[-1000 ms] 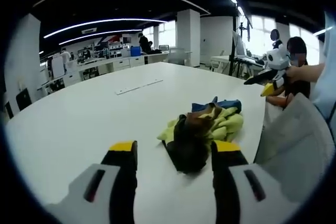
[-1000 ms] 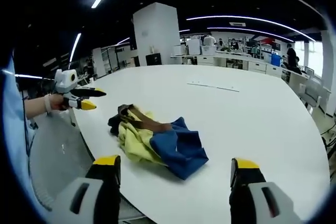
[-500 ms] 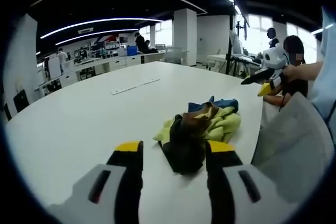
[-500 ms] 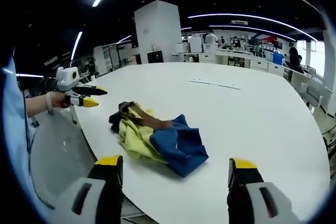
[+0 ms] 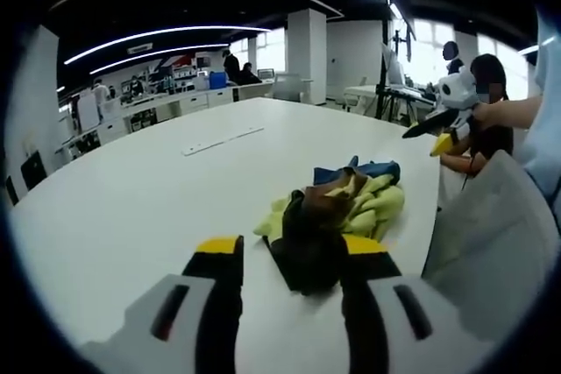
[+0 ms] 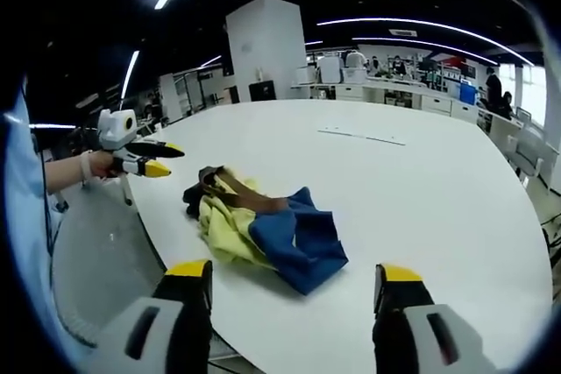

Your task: Fold the garment on the visible template until the final outline fits inside the template.

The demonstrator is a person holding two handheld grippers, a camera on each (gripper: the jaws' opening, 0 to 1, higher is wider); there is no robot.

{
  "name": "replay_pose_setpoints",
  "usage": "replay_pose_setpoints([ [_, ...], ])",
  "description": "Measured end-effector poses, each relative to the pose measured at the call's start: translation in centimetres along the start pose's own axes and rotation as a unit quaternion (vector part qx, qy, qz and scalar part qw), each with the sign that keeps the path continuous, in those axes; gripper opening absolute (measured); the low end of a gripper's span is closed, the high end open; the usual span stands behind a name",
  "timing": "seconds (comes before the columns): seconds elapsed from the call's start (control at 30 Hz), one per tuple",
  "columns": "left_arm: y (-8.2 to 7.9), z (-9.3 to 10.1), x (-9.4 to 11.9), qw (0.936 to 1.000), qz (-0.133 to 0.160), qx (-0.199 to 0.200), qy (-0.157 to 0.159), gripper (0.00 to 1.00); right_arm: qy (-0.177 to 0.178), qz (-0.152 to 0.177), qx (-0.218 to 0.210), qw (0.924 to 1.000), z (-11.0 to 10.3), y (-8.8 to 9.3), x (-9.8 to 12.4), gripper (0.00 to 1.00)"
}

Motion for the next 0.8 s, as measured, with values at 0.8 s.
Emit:
replay_pose_setpoints([
  [0.8,1.2,-0.6,-2.6,0.9982,-0.043,-0.035,0.022,0.29,-0.060,-0.020,0.001,0.9980,0.9,-1.3,-4.8,0.45],
])
Point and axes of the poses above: the point that each gripper's makers call its tool centre point, and the gripper's own axes: x roughly backward along the fingers, z roughly to its right, y roughly out of its underside, the point moved 5 cm from there along x, roughly backward along the fingers, and after that the axes turned 8 degrees about z, right-handed, at the moved point
